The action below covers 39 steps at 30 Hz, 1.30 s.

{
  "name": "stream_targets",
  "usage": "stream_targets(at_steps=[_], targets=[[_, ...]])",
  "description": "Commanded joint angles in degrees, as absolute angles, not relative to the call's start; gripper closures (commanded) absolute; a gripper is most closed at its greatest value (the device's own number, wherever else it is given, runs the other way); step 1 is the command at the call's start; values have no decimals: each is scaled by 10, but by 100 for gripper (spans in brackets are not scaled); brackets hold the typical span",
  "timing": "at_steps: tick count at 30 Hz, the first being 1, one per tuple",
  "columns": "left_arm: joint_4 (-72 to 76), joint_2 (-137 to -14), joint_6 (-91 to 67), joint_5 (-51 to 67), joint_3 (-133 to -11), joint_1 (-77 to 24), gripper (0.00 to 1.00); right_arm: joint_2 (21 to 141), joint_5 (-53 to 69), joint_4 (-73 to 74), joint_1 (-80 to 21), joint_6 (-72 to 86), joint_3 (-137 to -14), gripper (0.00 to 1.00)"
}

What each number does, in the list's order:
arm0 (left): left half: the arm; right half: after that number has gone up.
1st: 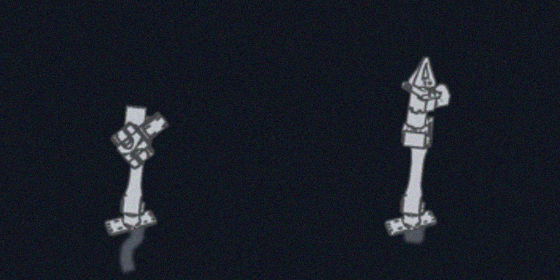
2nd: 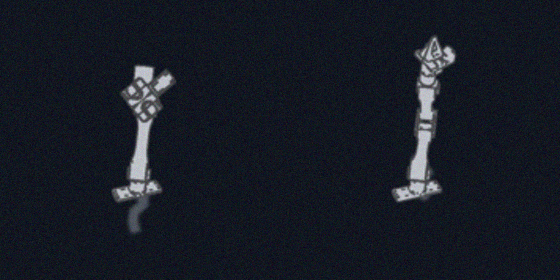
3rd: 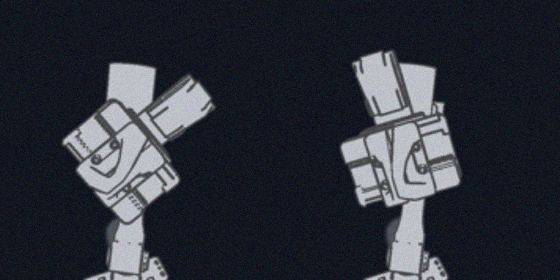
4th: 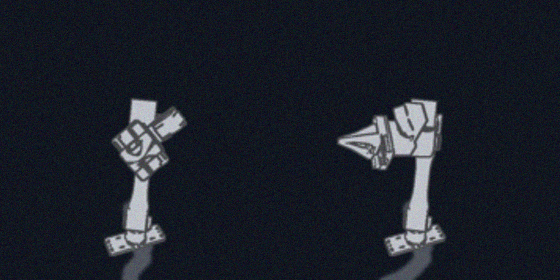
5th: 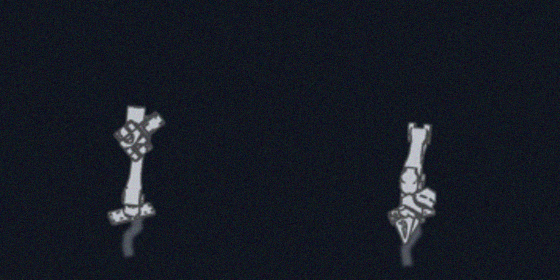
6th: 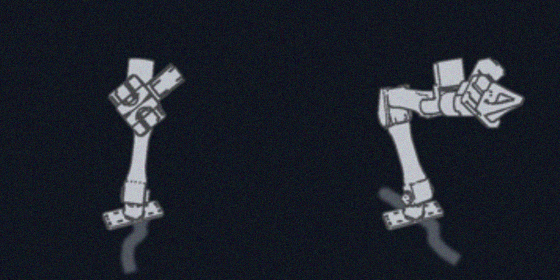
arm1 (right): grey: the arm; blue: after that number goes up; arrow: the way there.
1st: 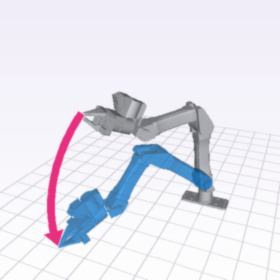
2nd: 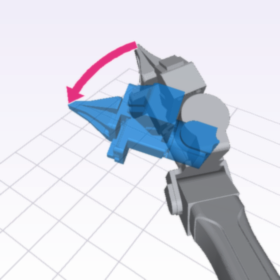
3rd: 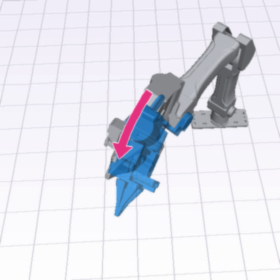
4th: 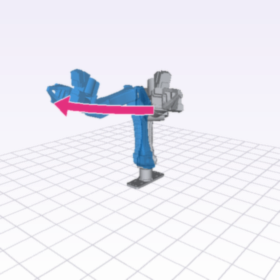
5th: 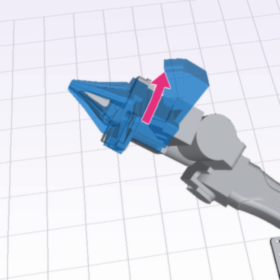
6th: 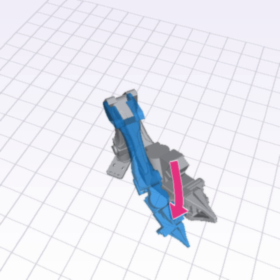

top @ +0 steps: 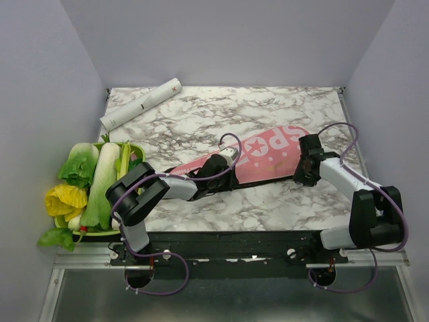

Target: Pack up the badminton gear

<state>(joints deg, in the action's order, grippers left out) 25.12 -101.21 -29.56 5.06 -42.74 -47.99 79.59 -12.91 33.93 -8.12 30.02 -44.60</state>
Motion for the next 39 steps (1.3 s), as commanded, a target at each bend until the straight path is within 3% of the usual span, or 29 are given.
stream_targets(at_steps=[1, 25, 29, 32, 39], targets=[[199, -1032, -289, 69, -401, -481, 83, 820, -121, 317, -73, 281, -443, 59], [205, -1060, -292, 74, -410, -480, 84, 912, -74, 314, -44, 197, -509, 60], [206, -1058, -292, 74, -409, -480, 84, 924, -59, 314, -43, 189, -515, 67], [207, -1057, -292, 74, -407, -480, 84, 927, -54, 314, -43, 187, -517, 80], [208, -1054, -293, 74, -405, -480, 84, 929, -52, 315, -43, 187, -514, 92]])
